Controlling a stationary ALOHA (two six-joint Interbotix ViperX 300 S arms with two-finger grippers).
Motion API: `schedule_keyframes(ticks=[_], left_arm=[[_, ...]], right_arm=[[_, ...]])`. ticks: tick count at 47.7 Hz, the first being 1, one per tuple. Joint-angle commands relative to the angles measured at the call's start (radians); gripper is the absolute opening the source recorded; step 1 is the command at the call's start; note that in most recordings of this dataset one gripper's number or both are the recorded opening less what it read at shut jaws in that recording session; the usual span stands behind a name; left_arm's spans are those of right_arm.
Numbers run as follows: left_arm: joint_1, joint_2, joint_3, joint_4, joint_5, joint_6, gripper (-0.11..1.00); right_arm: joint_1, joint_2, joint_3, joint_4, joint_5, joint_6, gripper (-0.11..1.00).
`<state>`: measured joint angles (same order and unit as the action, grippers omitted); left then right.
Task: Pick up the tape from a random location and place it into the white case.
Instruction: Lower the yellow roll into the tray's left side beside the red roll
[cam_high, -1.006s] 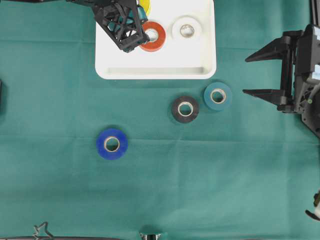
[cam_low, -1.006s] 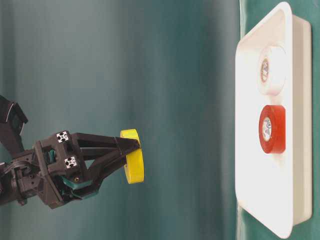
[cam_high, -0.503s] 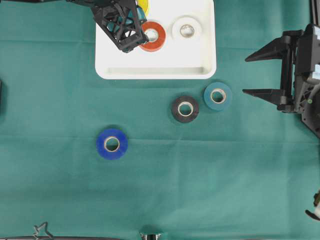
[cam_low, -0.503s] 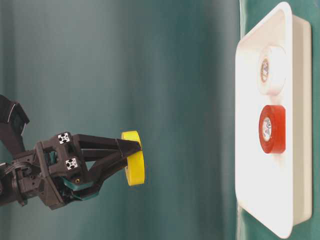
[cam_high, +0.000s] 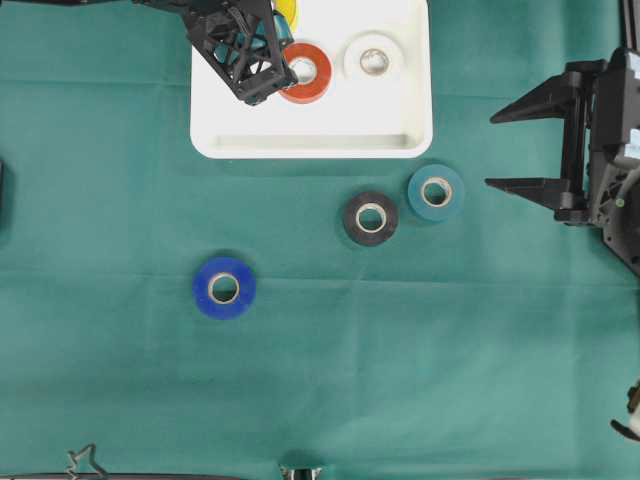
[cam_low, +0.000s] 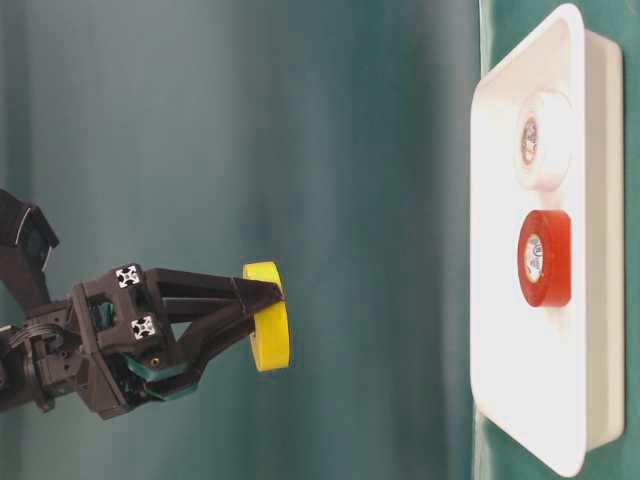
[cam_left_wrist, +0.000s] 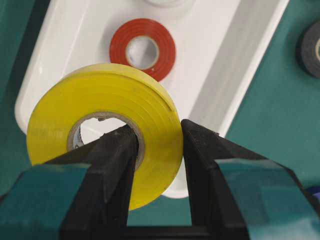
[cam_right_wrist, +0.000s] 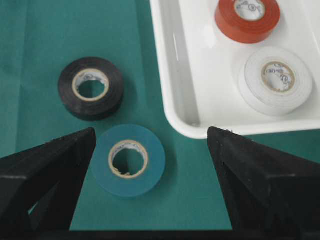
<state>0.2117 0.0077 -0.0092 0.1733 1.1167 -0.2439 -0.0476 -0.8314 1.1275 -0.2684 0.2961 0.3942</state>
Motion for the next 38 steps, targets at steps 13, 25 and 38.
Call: schedule_keyframes(ticks=[13,25,38], left_arm=[[0.000,-0.023,-0.012,0.005,-0.003,0.000,0.24],[0.005,-0.017,0.037,0.005,-0.026,-0.006,0.24],[0.023,0.014,0.163,0.003,-0.167,-0.011,0.24]], right_arm=[[-0.002,0.003,-0.026,-0.003,-0.003,-0.002,0.89],[-0.002,0.002,-0.026,-0.003,-0.003,-0.002,0.89],[-0.002,0.003,-0.026,-0.003,-0.003,-0.002,0.89]])
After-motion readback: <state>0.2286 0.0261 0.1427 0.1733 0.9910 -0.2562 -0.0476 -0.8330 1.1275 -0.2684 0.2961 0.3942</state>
